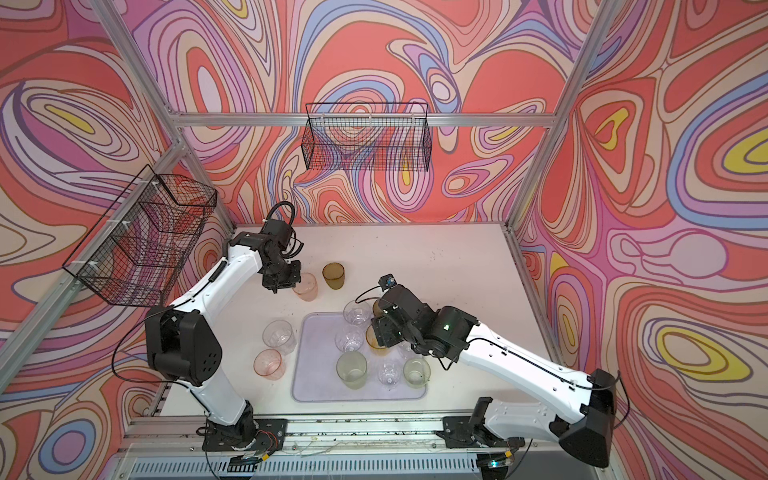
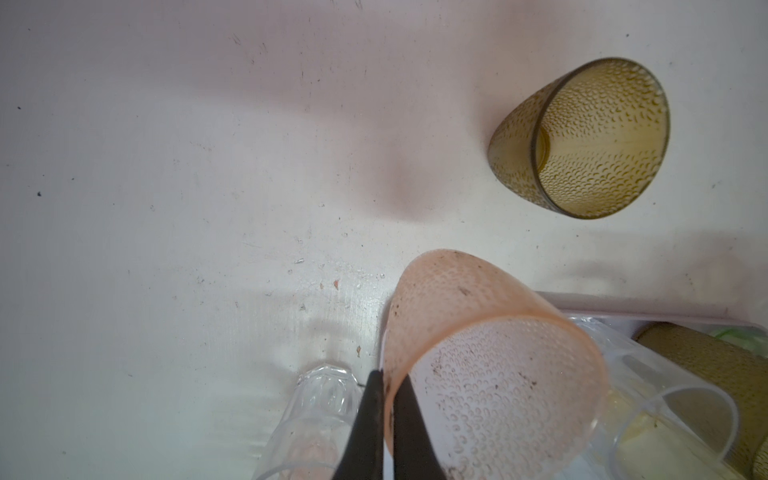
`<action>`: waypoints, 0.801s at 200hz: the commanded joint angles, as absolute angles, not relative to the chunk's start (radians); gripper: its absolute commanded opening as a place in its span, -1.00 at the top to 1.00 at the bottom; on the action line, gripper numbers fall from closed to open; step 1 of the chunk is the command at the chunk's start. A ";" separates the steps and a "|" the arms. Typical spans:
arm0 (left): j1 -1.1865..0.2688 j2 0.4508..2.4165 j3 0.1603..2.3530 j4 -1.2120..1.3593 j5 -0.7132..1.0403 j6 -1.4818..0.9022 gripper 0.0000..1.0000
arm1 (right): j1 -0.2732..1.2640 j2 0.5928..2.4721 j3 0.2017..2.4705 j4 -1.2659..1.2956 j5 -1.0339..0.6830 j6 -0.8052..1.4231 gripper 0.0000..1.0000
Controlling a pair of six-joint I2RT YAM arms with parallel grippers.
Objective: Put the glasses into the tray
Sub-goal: 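Lift the pink frosted cup and carry it onto the tray's far corner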
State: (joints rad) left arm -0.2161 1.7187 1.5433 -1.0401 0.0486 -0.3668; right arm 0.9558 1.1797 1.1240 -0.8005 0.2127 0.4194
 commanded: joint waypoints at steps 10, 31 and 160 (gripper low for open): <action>-0.228 1.650 1.500 -1.086 0.070 -0.356 1.00 | 0.952 1.160 1.125 -0.794 0.227 0.416 -0.54; -0.231 1.625 1.463 -1.072 0.077 -0.351 1.00 | 0.952 1.158 1.118 -0.790 0.223 0.420 -0.54; -0.359 1.592 1.339 -1.003 0.071 -0.394 1.00 | 0.951 1.176 1.122 -0.781 0.218 0.419 -0.54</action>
